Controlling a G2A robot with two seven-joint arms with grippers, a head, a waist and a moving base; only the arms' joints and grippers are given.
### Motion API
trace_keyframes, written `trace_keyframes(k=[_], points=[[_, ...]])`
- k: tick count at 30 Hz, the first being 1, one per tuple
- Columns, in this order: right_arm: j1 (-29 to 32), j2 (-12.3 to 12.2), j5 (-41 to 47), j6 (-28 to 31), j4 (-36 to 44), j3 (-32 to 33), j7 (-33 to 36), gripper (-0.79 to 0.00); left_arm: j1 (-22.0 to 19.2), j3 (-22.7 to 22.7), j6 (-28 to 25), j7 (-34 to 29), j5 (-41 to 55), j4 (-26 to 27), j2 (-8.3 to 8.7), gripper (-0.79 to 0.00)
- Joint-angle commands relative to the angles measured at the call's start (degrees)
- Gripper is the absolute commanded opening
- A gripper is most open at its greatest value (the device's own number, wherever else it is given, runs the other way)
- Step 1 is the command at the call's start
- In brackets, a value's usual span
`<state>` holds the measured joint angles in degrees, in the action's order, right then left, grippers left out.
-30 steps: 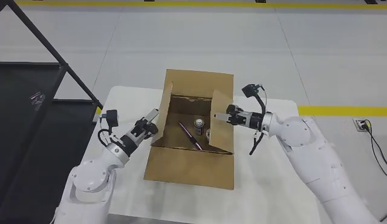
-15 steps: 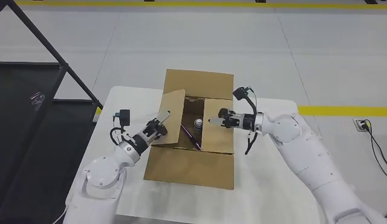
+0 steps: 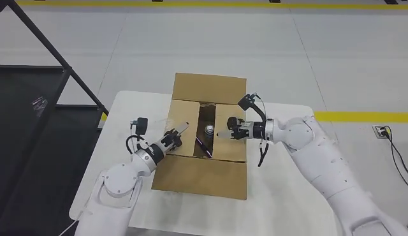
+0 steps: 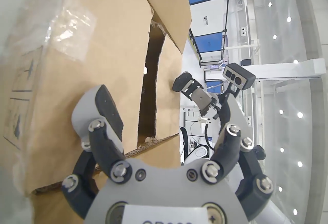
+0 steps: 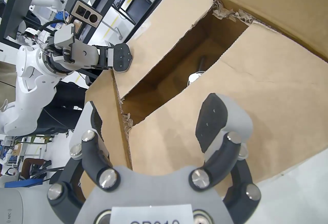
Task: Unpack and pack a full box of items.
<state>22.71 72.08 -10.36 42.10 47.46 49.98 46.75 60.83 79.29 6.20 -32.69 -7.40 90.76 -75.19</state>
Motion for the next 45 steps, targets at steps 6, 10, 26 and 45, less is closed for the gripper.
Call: trace_keyframes(k=[6,10,26,45], points=[[0.0,0.0,0.0,0.0,0.0,0.0,0.0,0.000,-0.2,-0.3,0.3,0.4,0.0,-0.5,0.17,0.000],[2.1,-0.4,-1.8,-1.9,2.7,1.0,-4.6,0.000,-0.4,0.2,0.1,0.8,1.5,0.4,0.25,0.000],[7.8,-1.1,-1.6,-8.6,8.1,6.1,-19.0,0.000,4.7,15.6,0.2,-7.5,8.7,4.4,2.90,0.000],[11.2,-0.8,2.4,-12.7,8.1,10.6,-30.2,0.000,4.2,19.0,-7.7,-47.6,11.4,-6.1,7.72,0.000]])
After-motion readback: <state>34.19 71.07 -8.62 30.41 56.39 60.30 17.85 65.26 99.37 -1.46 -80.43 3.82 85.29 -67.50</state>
